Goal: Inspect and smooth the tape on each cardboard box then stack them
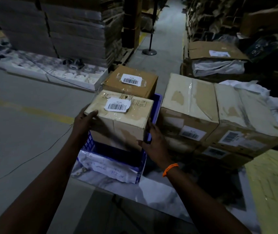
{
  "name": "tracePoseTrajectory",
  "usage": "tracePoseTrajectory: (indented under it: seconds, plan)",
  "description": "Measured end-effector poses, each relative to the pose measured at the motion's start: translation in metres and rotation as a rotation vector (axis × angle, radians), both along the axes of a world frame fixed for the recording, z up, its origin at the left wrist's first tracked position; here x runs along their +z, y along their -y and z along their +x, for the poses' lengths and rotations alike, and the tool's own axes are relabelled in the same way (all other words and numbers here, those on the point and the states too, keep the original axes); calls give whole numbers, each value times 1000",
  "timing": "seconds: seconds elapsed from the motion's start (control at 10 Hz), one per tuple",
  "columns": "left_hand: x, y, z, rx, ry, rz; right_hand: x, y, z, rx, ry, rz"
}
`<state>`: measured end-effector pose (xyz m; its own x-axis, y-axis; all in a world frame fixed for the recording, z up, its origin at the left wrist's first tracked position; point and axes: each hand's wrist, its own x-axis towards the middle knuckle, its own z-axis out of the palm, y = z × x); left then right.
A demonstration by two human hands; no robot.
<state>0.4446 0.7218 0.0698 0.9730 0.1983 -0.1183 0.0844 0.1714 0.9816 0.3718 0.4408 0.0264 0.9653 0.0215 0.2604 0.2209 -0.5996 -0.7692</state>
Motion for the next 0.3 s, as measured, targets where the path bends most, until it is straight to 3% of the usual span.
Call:
tracePoseTrajectory:
  seconds: [0.1,0.2,0.3]
  plan:
    - [-13,-5,0,7,-19,110,-7,1,-5,1,-68,-14]
    - [-10,0,-4,51,90,461,-8,14,-9,45,-51,-11]
    - [2,20,-3,40,390,809,10,37,-10,-21,95,-89]
